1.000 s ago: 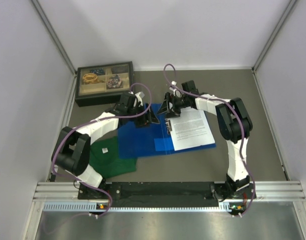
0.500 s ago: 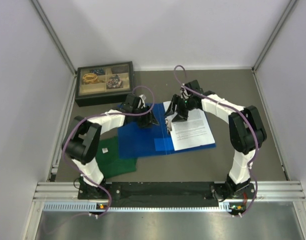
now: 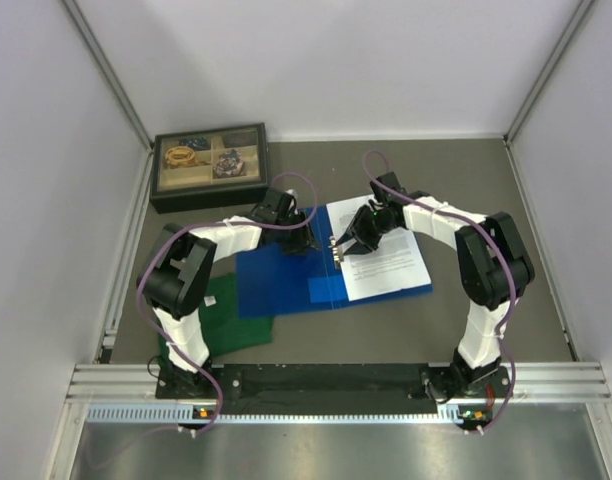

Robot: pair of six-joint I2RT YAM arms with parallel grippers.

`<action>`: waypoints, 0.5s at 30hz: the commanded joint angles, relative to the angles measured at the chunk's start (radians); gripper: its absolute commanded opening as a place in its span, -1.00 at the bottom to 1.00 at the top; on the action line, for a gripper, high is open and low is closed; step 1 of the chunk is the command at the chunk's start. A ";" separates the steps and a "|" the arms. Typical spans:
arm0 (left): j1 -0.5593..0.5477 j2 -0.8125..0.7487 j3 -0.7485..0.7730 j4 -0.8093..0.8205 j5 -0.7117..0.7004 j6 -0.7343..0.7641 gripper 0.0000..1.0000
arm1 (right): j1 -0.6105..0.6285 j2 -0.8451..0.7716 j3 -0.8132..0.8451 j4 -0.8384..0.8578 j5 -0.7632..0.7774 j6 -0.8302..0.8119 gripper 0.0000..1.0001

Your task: Put the files into the folder

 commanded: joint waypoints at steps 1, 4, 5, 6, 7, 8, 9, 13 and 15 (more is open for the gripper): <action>-0.007 0.001 0.013 -0.018 -0.042 0.018 0.03 | 0.006 -0.062 -0.013 0.058 -0.001 0.065 -0.22; -0.013 -0.005 0.021 -0.021 -0.045 0.018 0.03 | 0.016 -0.064 -0.008 0.066 -0.015 0.079 -0.18; -0.014 -0.005 0.022 -0.021 -0.045 0.016 0.02 | 0.024 -0.065 -0.008 0.075 -0.010 0.085 -0.17; -0.017 -0.005 0.024 -0.023 -0.045 0.016 0.02 | 0.026 -0.067 -0.008 0.075 -0.007 0.095 -0.18; -0.019 -0.005 0.030 -0.026 -0.045 0.016 0.02 | 0.027 -0.067 -0.008 0.078 -0.006 0.099 -0.18; -0.022 -0.005 0.033 -0.029 -0.046 0.018 0.02 | 0.029 -0.067 -0.011 0.086 -0.007 0.105 -0.18; -0.026 -0.005 0.035 -0.030 -0.048 0.019 0.02 | 0.030 -0.065 -0.016 0.097 -0.010 0.119 -0.19; -0.031 0.000 0.042 -0.037 -0.052 0.024 0.02 | 0.047 -0.060 -0.002 0.100 -0.018 0.131 -0.21; -0.033 0.003 0.042 -0.038 -0.052 0.023 0.01 | 0.055 -0.059 -0.001 0.094 -0.015 0.136 -0.24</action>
